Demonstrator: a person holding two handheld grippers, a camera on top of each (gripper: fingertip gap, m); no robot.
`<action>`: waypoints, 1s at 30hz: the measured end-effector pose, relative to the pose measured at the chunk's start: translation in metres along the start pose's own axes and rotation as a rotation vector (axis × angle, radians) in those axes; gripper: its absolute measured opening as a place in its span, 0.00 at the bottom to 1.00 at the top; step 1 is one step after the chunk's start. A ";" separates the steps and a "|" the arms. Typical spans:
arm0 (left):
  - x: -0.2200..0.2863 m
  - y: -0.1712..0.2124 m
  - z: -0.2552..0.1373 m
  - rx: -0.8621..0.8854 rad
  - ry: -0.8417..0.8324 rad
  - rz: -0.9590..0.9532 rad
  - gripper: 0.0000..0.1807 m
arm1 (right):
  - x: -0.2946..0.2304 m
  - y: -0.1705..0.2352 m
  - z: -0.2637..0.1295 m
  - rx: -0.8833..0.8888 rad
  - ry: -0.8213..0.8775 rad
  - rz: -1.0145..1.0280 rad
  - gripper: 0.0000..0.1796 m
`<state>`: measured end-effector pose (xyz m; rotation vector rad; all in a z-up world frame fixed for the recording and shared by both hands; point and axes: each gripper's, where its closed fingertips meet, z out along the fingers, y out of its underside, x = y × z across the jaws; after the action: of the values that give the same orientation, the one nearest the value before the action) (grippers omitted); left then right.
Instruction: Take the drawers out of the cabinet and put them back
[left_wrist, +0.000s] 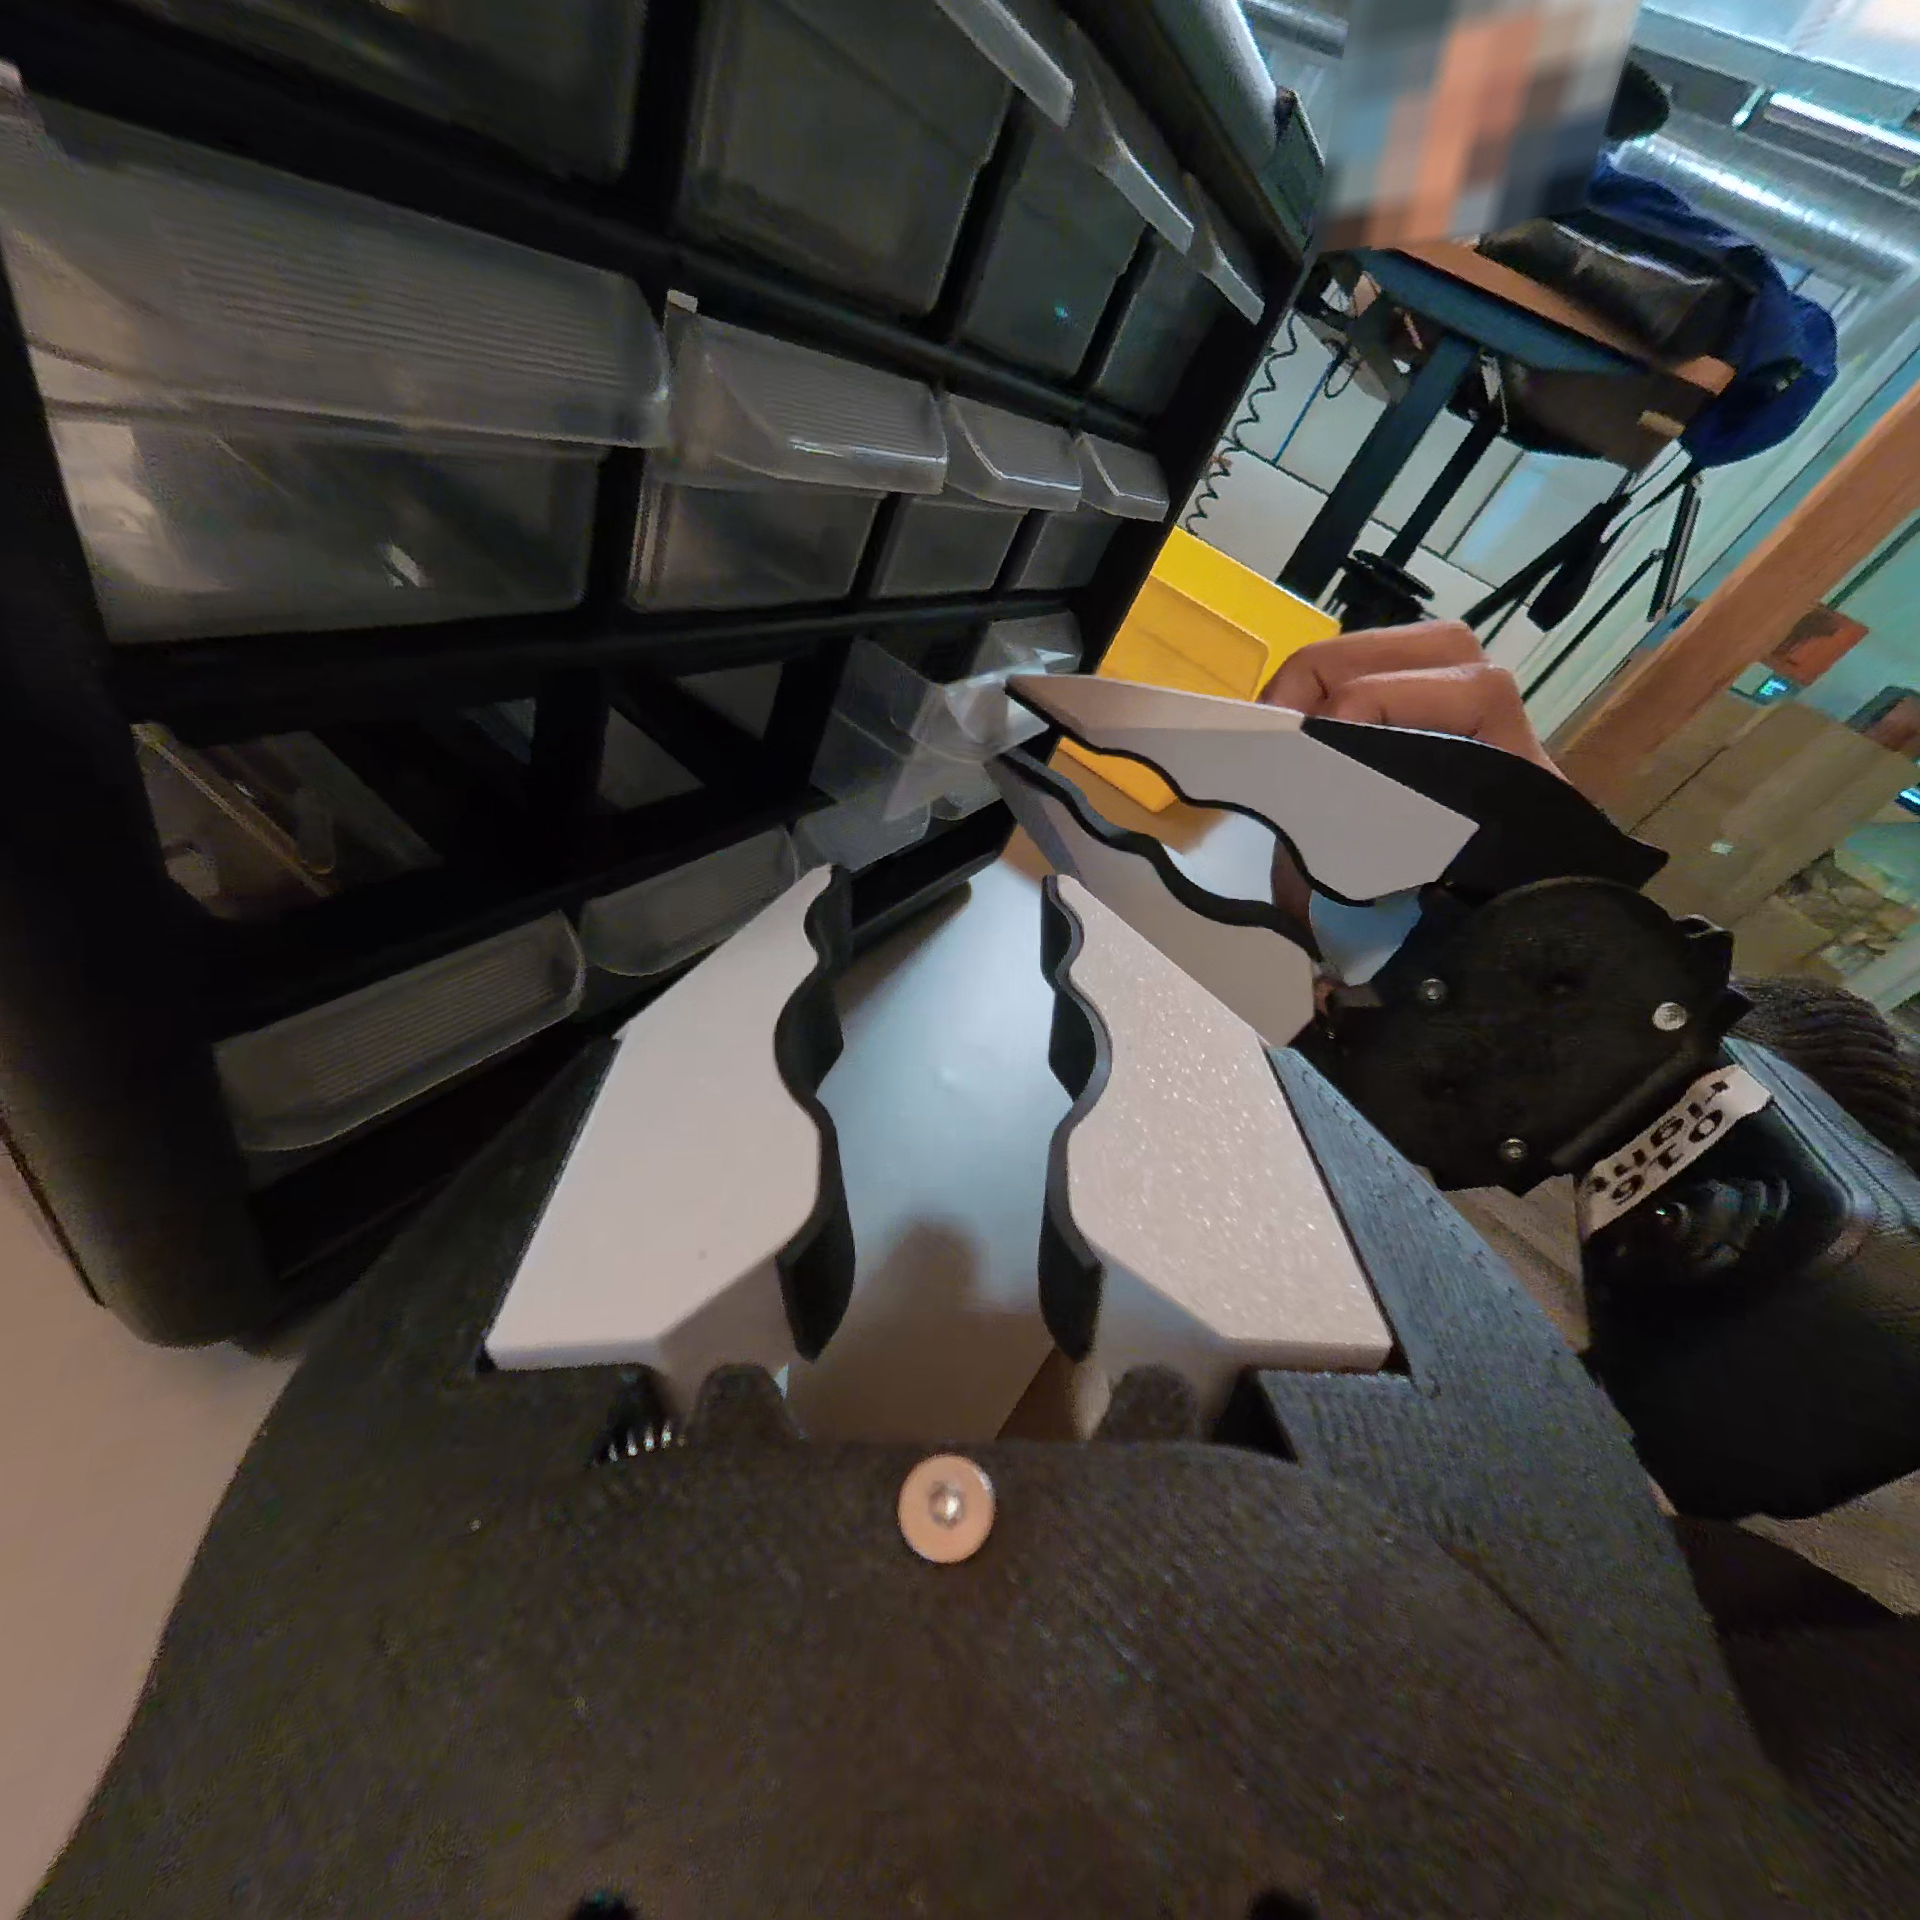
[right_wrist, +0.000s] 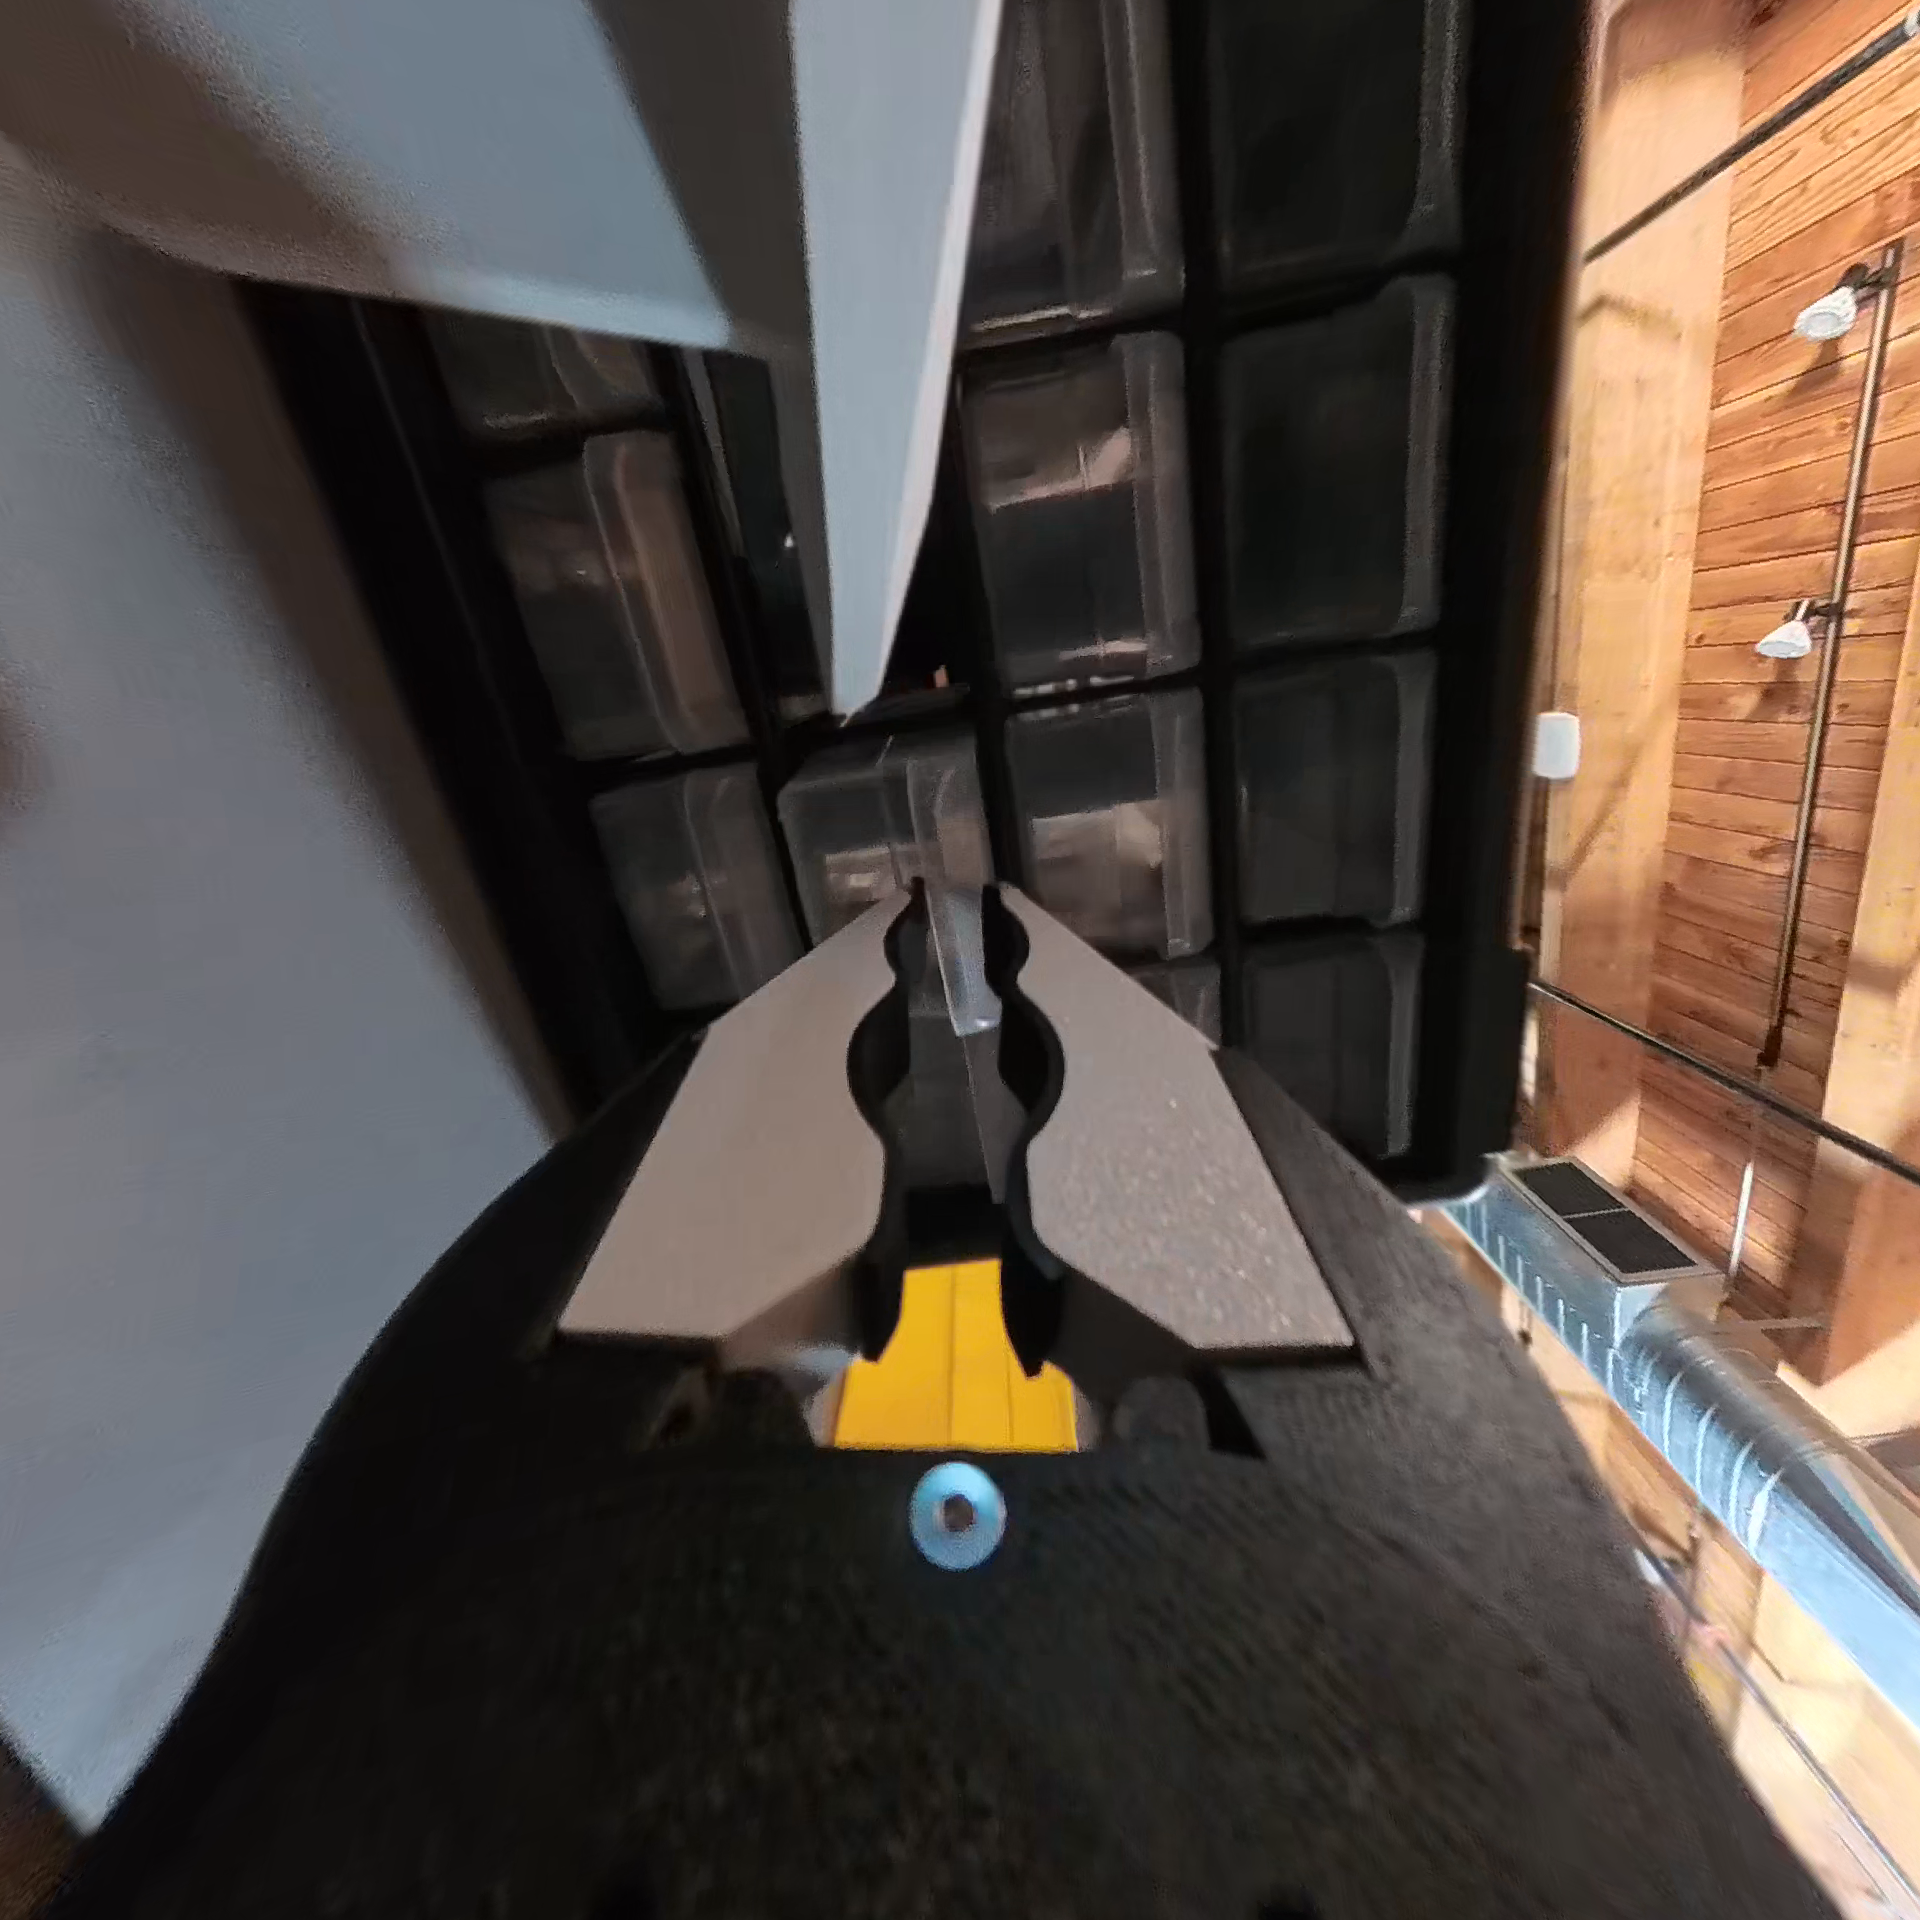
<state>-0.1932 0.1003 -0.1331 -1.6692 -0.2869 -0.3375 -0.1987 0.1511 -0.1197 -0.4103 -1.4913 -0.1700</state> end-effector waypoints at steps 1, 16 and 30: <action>0.001 0.000 -0.001 -0.002 0.004 -0.002 0.19 | 0.000 0.000 -0.004 0.004 -0.006 0.005 0.05; -0.001 0.002 -0.004 -0.023 0.006 0.014 0.19 | 0.018 0.024 -0.024 0.134 -0.230 0.496 0.20; -0.001 0.011 -0.015 -0.054 -0.043 0.084 0.19 | 0.027 0.024 -0.050 0.123 -0.677 0.705 0.22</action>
<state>-0.1911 0.0842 -0.1418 -1.7375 -0.2412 -0.2488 -0.1415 0.1585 -0.0981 -0.9255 -1.8975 0.6769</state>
